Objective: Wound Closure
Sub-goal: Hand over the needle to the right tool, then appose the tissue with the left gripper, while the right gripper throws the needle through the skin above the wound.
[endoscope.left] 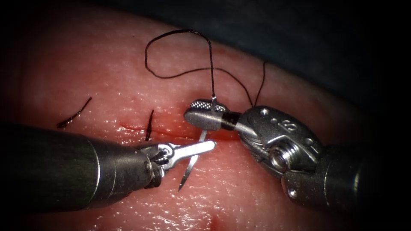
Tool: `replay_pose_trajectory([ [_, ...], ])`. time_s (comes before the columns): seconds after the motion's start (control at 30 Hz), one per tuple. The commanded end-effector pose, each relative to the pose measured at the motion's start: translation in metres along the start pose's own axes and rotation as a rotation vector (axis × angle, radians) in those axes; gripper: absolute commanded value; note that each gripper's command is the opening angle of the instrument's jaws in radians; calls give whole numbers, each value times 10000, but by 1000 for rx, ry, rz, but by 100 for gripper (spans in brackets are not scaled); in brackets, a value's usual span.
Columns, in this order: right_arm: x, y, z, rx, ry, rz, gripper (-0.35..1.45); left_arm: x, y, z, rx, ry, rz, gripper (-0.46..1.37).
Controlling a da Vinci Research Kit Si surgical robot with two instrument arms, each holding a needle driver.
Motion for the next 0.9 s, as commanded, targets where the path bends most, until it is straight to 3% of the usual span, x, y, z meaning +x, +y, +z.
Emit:
replay_pose_trajectory([
  [0.03, 0, 0, 0, -8, 0, -6, -35, 0, -1, 1, 7, -3, 17, 88],
  [0.27, 0, 0, -1, 1, -2, -49, -35, 3, -1, 1, 33, -22, 93, 119],
  [0.37, 0, 1, -2, 13, -4, -68, -35, 4, -1, 1, 95, -66, 171, 130],
  [0.5, 1, 2, -2, 19, -5, -92, -35, 6, 0, -3, 140, -125, 271, 132],
  [0.7, 2, 5, -4, 37, -14, -163, -35, 11, 4, -12, 225, -289, 500, 129],
  [0.9, 4, 9, -6, 71, -36, -186, -35, 13, 5, -17, 246, -423, 659, 122],
])
